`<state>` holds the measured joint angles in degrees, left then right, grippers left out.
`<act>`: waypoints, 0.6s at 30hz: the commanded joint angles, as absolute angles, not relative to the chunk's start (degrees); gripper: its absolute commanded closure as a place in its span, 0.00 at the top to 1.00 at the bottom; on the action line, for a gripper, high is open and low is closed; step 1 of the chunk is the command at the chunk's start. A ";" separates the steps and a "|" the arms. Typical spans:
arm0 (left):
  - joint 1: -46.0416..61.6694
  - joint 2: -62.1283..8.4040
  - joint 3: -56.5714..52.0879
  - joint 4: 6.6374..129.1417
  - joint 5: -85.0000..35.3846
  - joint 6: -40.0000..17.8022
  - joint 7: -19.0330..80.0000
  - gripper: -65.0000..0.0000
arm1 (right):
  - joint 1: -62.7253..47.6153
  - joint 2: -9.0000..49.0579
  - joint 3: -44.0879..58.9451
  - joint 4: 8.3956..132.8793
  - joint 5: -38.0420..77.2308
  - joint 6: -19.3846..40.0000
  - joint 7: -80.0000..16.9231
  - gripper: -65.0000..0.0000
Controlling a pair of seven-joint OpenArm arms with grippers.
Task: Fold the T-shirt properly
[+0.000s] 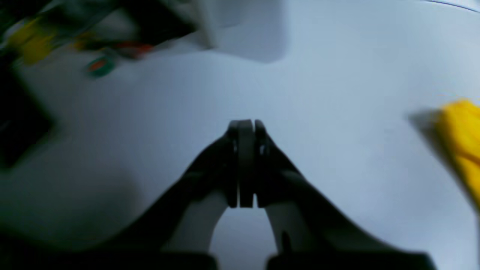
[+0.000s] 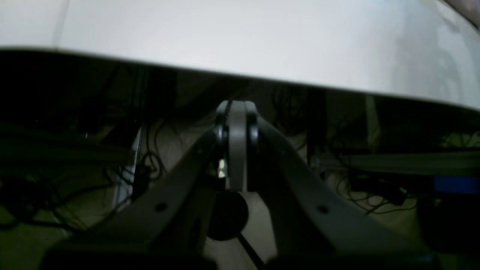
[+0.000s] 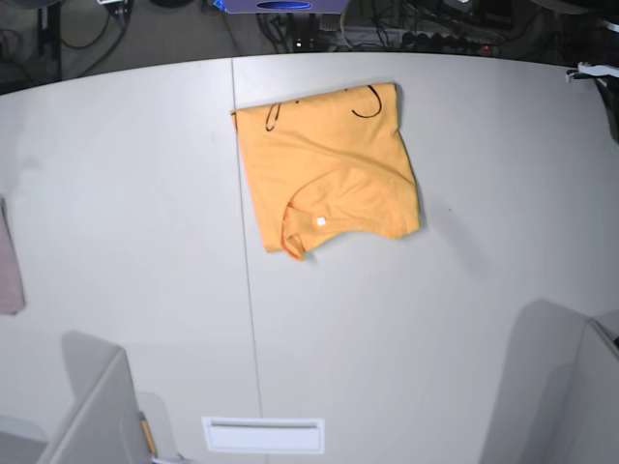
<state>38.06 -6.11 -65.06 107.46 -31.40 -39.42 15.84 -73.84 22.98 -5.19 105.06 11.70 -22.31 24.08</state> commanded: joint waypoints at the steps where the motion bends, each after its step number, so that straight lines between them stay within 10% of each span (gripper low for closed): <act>1: 38.02 -6.99 -67.03 107.03 -32.40 -40.00 13.93 0.00 | -75.00 23.43 -4.79 104.40 11.47 -22.90 25.27 0.00; 18: 46.73 -9.54 -85.00 86.11 -10.77 -40.00 13.76 0.00 | -75.00 26.07 -8.04 98.15 11.47 -22.90 25.10 0.00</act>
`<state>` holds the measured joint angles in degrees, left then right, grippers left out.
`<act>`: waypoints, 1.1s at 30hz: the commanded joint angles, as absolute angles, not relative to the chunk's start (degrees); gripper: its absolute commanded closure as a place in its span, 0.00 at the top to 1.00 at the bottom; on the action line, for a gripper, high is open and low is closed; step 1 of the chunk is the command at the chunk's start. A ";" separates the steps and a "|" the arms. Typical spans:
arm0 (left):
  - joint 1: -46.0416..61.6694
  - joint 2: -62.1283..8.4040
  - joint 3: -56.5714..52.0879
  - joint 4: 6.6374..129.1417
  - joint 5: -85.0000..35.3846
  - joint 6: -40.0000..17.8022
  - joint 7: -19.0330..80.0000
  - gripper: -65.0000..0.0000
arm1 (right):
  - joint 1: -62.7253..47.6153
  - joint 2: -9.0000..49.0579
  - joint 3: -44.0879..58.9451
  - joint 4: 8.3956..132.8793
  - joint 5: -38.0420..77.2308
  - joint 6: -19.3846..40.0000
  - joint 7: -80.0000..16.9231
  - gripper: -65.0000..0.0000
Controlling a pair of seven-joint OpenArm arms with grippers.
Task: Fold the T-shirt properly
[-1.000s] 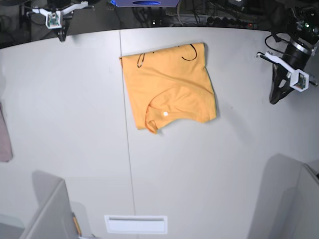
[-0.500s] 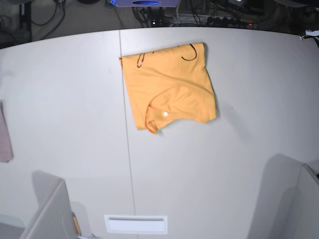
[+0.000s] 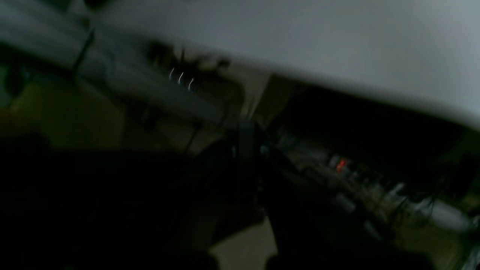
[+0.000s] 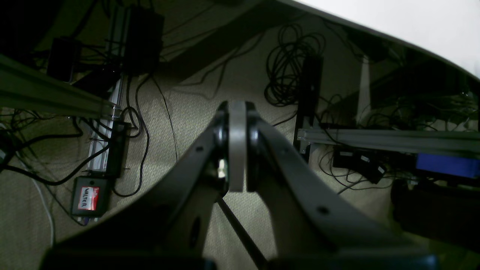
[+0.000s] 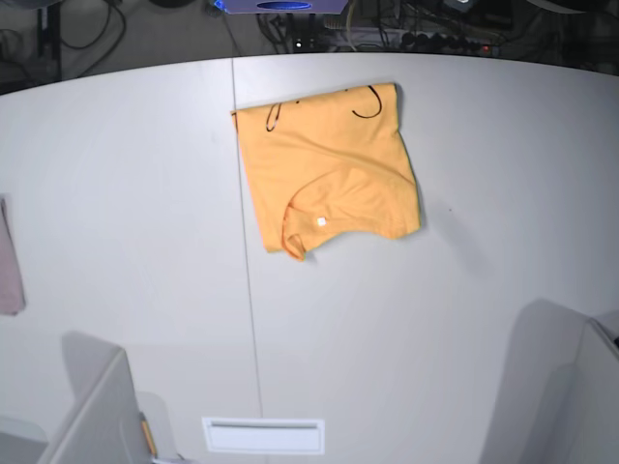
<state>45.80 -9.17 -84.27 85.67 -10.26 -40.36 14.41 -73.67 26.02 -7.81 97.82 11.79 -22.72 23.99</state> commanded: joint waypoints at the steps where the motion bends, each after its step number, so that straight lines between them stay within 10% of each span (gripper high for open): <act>1: 46.90 -8.66 -85.00 85.14 -8.92 -40.00 13.76 0.00 | -75.00 26.07 -9.19 97.45 11.47 -22.90 25.01 0.00; 9: 47.08 -5.58 -79.87 70.02 8.13 -40.00 12.44 0.00 | -75.00 26.07 -24.92 79.69 11.65 -23.34 25.01 0.00; 17: 41.45 -9.71 -56.66 33.01 16.84 -40.00 -11.47 0.00 | -60.09 24.40 -40.40 63.34 16.66 -23.43 25.01 0.00; 23: 27.03 -13.85 -42.59 6.11 17.71 -28.44 -17.71 0.00 | -41.80 20.09 -54.02 41.27 33.54 -22.99 25.01 0.00; 33: 14.02 -11.12 -21.76 3.82 17.63 -15.69 -12.26 0.00 | -21.49 2.42 -64.75 5.14 51.03 -10.59 25.01 0.00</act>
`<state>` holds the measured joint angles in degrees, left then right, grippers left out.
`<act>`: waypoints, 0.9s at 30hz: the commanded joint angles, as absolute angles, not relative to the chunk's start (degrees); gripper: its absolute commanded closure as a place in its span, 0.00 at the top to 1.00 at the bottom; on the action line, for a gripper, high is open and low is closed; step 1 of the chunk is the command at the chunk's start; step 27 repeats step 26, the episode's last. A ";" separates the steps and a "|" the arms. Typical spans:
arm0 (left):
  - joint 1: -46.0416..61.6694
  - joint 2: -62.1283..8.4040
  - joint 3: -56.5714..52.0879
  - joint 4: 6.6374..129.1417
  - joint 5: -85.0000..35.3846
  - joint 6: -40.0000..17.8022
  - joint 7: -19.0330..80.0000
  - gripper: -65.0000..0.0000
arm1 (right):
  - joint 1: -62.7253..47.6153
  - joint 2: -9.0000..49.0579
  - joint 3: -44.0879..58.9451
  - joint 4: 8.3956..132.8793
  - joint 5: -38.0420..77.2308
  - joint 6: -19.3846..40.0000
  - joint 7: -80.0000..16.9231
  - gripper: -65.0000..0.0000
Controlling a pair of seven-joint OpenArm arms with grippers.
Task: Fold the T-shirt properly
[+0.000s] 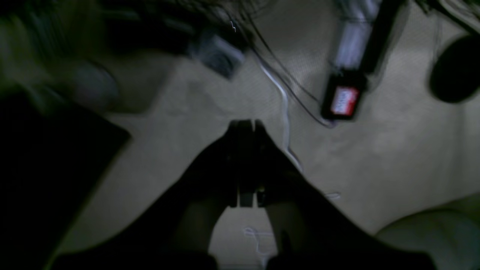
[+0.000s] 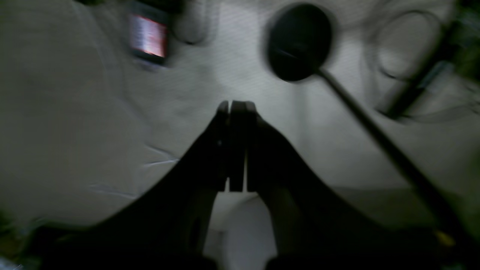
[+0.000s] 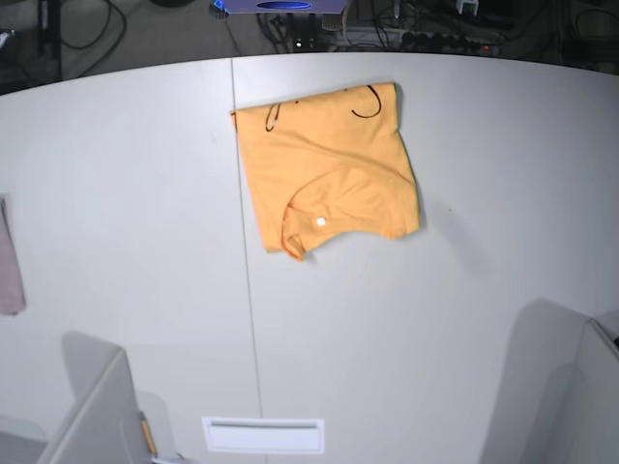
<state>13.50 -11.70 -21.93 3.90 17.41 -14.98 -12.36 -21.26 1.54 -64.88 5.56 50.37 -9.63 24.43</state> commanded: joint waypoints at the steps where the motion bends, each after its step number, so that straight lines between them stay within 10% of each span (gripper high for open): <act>1: 13.23 -11.03 -20.88 3.82 17.63 -15.69 -12.35 0.00 | -20.70 2.15 -64.75 5.14 51.91 -10.68 25.01 0.00; 27: 5.76 -7.08 -19.65 7.25 17.19 -15.69 -12.53 0.00 | -15.52 2.15 -64.84 5.23 57.10 -10.77 25.19 0.00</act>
